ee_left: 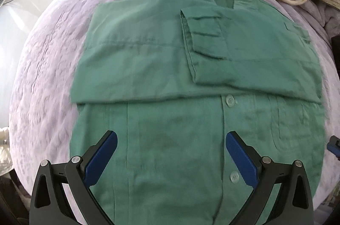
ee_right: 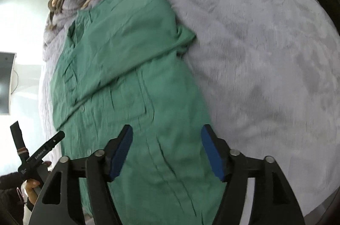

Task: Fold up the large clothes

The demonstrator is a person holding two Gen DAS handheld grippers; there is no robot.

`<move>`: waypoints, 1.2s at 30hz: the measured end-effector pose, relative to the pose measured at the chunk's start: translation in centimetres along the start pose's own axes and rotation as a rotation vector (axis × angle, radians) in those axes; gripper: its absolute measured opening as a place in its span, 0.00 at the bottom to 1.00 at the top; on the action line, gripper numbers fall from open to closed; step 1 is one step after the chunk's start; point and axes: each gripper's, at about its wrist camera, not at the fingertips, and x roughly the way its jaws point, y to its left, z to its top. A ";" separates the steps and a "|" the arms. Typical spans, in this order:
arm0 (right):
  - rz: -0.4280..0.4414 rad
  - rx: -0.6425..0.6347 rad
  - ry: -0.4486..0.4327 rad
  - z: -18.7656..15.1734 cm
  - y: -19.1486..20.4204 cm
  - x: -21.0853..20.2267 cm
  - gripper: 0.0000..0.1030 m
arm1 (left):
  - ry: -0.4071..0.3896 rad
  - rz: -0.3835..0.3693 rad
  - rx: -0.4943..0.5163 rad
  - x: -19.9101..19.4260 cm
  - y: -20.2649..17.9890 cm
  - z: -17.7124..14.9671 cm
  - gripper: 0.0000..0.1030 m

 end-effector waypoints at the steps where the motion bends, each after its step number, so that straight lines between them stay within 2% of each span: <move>1: 0.001 -0.005 0.009 -0.4 0.1 0.0 0.71 | 0.009 -0.003 -0.006 -0.6 -0.2 -1.3 0.99; 5: 0.005 -0.029 0.055 -2.0 0.7 -0.1 0.71 | 0.030 -0.001 -0.037 -2.0 -0.2 -3.5 0.99; 15: 0.025 -0.117 0.148 -4.4 2.4 -0.1 0.73 | 0.020 0.064 -0.062 -5.8 0.5 -8.2 0.99; 17: 0.026 -0.135 0.152 -4.6 2.9 -0.3 0.75 | 0.026 0.056 -0.079 -6.3 0.6 -8.7 0.99; 19: 0.029 -0.154 0.150 -4.7 3.4 -0.4 0.85 | 0.038 0.046 -0.091 -6.7 0.7 -9.2 0.99; 25: 0.032 -0.166 0.158 -5.4 4.4 -0.5 0.85 | 0.071 0.034 -0.092 -6.5 0.7 -10.5 0.99; 30: 0.016 -0.144 0.163 -6.7 4.5 -0.3 0.85 | 0.090 0.026 -0.115 -6.0 2.4 -12.0 0.99; 32: 0.015 -0.131 0.148 -7.3 4.4 -0.4 0.85 | 0.141 -0.027 -0.111 -5.3 3.5 -13.0 0.99; 34: 0.033 -0.109 0.131 -8.1 4.2 -0.5 0.85 | 0.150 -0.066 -0.120 -5.1 4.5 -13.9 0.99; 36: 0.059 -0.088 0.116 -9.1 4.0 -0.6 0.85 | 0.140 -0.059 -0.119 -5.2 5.5 -14.8 0.99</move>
